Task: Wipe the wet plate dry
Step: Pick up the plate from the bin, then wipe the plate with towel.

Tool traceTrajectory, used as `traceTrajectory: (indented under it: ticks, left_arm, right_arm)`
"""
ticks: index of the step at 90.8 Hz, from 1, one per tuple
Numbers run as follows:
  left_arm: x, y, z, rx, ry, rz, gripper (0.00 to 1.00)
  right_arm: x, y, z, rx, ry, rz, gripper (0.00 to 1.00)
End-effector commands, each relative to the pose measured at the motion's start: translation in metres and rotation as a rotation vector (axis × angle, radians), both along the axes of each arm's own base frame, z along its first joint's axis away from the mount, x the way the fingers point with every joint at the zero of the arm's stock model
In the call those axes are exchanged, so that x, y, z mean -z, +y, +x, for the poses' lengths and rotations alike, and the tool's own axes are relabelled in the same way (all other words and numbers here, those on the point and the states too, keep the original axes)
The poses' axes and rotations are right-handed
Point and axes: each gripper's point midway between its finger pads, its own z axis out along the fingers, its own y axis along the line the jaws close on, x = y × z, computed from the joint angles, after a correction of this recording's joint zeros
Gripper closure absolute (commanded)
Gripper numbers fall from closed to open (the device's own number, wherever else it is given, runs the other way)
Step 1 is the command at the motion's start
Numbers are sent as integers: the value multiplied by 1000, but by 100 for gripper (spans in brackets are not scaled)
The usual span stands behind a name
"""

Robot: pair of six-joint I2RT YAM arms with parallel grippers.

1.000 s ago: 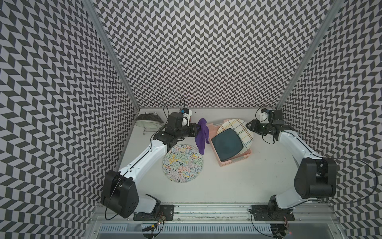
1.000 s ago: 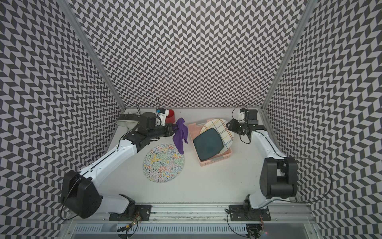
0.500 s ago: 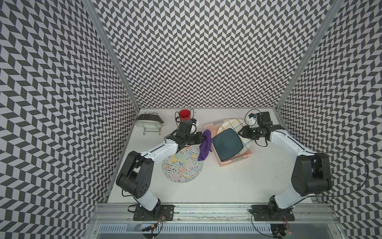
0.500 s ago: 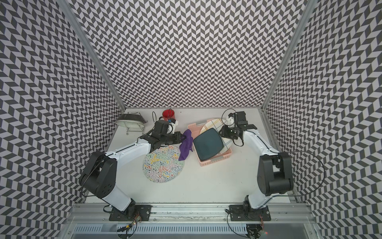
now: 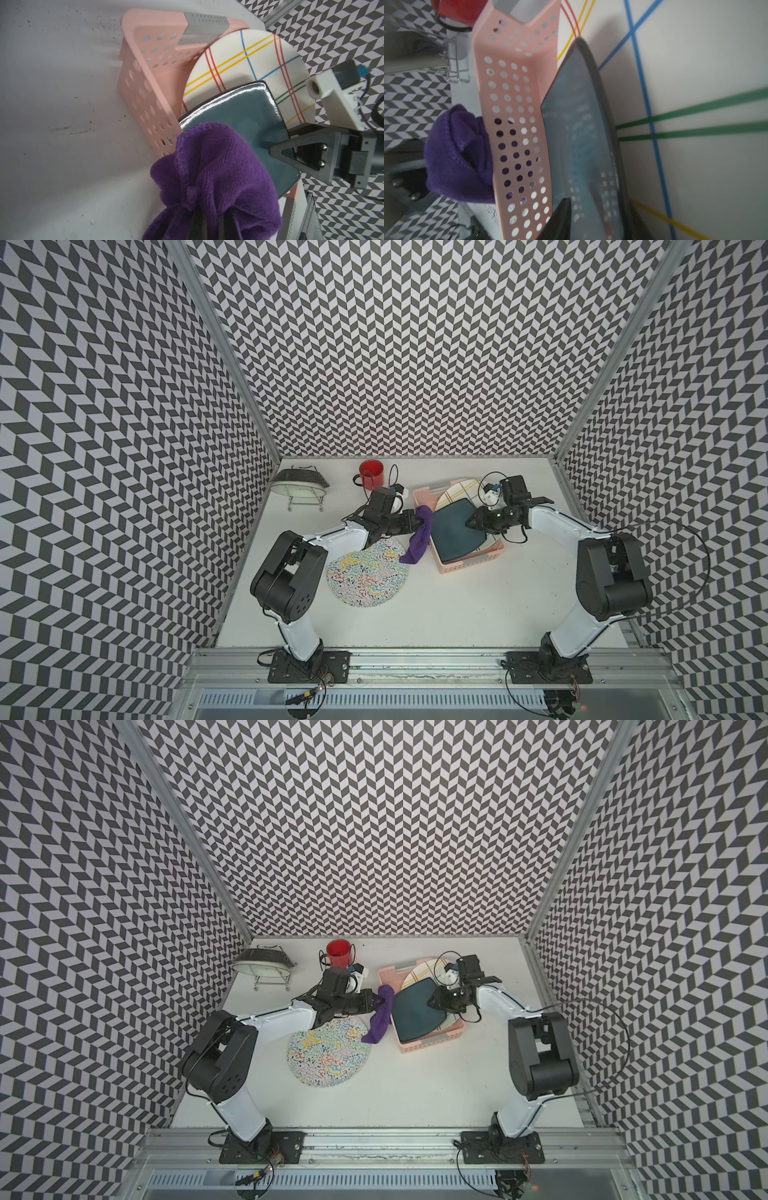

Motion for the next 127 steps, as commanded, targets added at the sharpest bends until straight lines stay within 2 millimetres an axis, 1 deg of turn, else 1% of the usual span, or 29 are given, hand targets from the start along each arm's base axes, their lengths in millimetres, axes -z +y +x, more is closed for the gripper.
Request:
traceTrajectory:
  ticks: [1, 5, 9, 10, 21, 25, 28, 30, 38, 47, 55, 60, 61, 63, 73, 74, 75, 77, 83, 91, 96, 103, 105, 106, 107, 109, 112, 119, 127]
  left_arm:
    - [4, -16, -8, 42, 3, -39, 100]
    - [2, -17, -9, 46, 1, -42, 100]
    - [-3, -18, -8, 48, -8, -47, 100]
    - [-5, -18, -8, 48, -12, -48, 100]
    - [-14, -18, -7, 53, -33, -44, 100]
    - [-15, -18, -7, 54, -34, -41, 100]
    - [-16, -17, -7, 54, -34, -38, 100]
    - [-18, -16, -7, 54, -36, -38, 100]
    - [-25, -11, -8, 40, -46, -38, 100]
    - [-40, 1, -6, 11, -68, -46, 100]
    - [-65, 11, -5, -8, -107, -59, 100]
    - [-84, 16, -3, -16, -138, -67, 100]
    - [-87, 17, -3, -16, -144, -67, 100]
    - [-97, 19, -3, -18, -164, -70, 100]
    - [-140, 20, -4, -11, -242, -92, 100]
    - [-143, 20, -4, -10, -245, -93, 100]
    - [-146, 19, -5, -9, -250, -96, 100]
    - [-152, 19, -5, -8, -258, -100, 100]
    - [-169, 15, -6, -3, -282, -109, 100]
    - [-185, 8, -6, -2, -307, -104, 100]
    - [-191, 2, -6, -3, -325, -89, 100]
    - [-188, -7, -6, -12, -337, -37, 100]
    - [-184, -11, -7, -15, -333, -16, 100]
    - [-183, -12, -7, -19, -332, -5, 100]
    - [-181, -14, -8, -22, -329, 5, 100]
    - [-179, -17, -8, -31, -325, 22, 100]
    - [-173, -21, -10, -43, -309, 49, 100]
    - [-169, -38, -23, -44, -293, 55, 100]
    - [-179, -72, -44, 26, -326, 11, 100]
  right_arm:
    - [-32, 34, -4, -64, -34, 213, 62]
    - [-33, 36, -1, -53, -37, 230, 61]
    - [-26, 37, -1, -53, -25, 231, 59]
    - [-21, 37, -2, -52, -14, 227, 58]
    - [6, 35, -6, -50, 30, 193, 59]
    - [11, 34, -8, -53, 36, 183, 64]
    - [11, 32, -7, -51, 33, 176, 66]
    - [11, 31, -7, -50, 32, 172, 69]
    - [0, 30, -3, -46, -6, 167, 79]
    - [-24, 31, 4, -48, -66, 184, 92]
    - [-53, 34, 10, -51, -124, 225, 98]
    - [-75, 36, 14, -50, -169, 253, 98]
    - [-75, 36, 14, -50, -169, 253, 98]
    - [-89, 36, 16, -46, -200, 263, 99]
    - [-135, 35, 23, -22, -305, 297, 100]
    - [-140, 35, 23, -19, -317, 302, 100]
    - [-140, 35, 23, -19, -317, 302, 100]
    - [-156, 35, 23, -18, -363, 316, 100]
    - [-177, 34, 24, 14, -392, 366, 100]
    - [-206, 41, 14, 12, -412, 474, 100]
    - [-224, 50, 4, 4, -415, 556, 100]
    - [-252, 61, -9, 3, -448, 653, 100]
    - [-255, 62, -10, 7, -448, 665, 100]
    - [-264, 62, -14, 0, -471, 685, 100]
    - [-263, 62, -13, 12, -456, 691, 100]
    - [-276, 62, -16, 22, -473, 733, 100]
    - [-288, 61, -17, 37, -481, 773, 100]
    - [-313, 58, -18, 56, -506, 858, 100]
    - [-337, 59, -19, 50, -509, 930, 100]
